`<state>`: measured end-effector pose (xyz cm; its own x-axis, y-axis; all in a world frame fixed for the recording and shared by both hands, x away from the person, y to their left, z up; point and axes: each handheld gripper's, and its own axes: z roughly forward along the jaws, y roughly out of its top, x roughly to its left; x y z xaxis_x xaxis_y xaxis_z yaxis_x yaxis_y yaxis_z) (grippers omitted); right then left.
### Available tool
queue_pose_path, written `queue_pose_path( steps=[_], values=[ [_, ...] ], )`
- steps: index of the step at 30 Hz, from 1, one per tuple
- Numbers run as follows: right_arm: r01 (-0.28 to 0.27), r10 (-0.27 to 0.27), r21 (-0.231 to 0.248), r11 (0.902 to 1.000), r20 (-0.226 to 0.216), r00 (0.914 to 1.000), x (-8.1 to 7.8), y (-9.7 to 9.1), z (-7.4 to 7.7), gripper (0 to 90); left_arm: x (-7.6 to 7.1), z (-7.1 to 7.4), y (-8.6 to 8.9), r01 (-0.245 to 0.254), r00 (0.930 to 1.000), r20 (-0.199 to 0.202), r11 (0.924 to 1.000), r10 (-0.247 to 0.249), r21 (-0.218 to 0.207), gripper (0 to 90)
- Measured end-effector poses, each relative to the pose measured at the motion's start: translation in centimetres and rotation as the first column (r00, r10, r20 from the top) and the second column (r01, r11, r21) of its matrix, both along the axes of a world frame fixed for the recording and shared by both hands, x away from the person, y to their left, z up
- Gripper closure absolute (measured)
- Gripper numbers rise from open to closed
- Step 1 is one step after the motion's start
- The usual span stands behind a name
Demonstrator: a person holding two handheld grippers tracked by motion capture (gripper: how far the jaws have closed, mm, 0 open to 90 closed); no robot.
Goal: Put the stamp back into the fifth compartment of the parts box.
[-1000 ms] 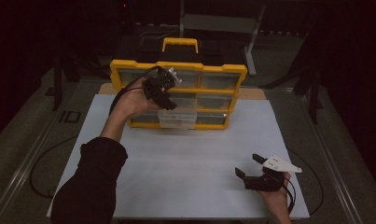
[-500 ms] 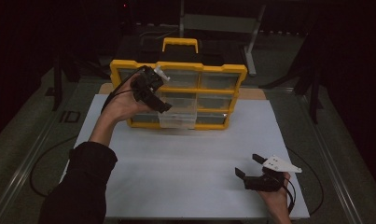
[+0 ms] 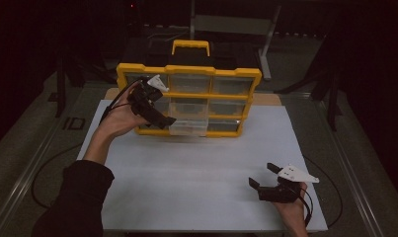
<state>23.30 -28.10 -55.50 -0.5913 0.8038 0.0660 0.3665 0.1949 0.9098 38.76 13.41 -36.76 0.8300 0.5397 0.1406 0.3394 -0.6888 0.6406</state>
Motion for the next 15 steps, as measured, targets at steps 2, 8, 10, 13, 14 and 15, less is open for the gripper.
queue_pose_path(
  steps=[2, 8, 10, 13, 14, 15],
  values=[
    [0.000, 0.000, 0.002, 1.0000, 0.002, 1.0000, 0.0, 0.0, 0.0, 7.2, -0.3, -0.3, 0.4, -0.016, 0.9995, 0.029, 0.9999, 0.016, -0.006, 0.0],
    [-0.004, 0.004, 0.003, 1.0000, -0.007, 1.0000, -0.1, 0.0, 0.0, 7.2, -1.1, -1.6, 1.0, -0.064, 0.9925, 0.104, 0.9979, 0.065, -0.012, 0.0],
    [-0.004, 0.004, 0.003, 1.0000, -0.007, 1.0000, -0.1, 0.0, 0.0, 7.2, -1.5, -2.1, 1.2, -0.070, 0.9903, 0.119, 0.9973, 0.072, -0.022, 0.0],
    [0.003, -0.003, 0.008, 1.0000, -0.006, 1.0000, -0.1, 0.1, 0.0, 7.2, -2.1, -2.9, 1.6, -0.082, 0.9870, 0.135, 0.9957, 0.087, -0.043, 0.0],
    [0.002, -0.002, 0.009, 1.0000, -0.009, 1.0000, -0.1, 0.1, 0.0, 7.2, -2.3, -3.2, 1.7, -0.087, 0.9860, 0.138, 0.9949, 0.094, -0.051, 0.0],
    [0.002, -0.002, 0.009, 1.0000, -0.009, 1.0000, -0.1, 0.1, 0.0, 7.2, -2.4, -3.4, 1.8, -0.094, 0.9846, 0.143, 0.9941, 0.101, -0.054, 0.0]
  ],
)
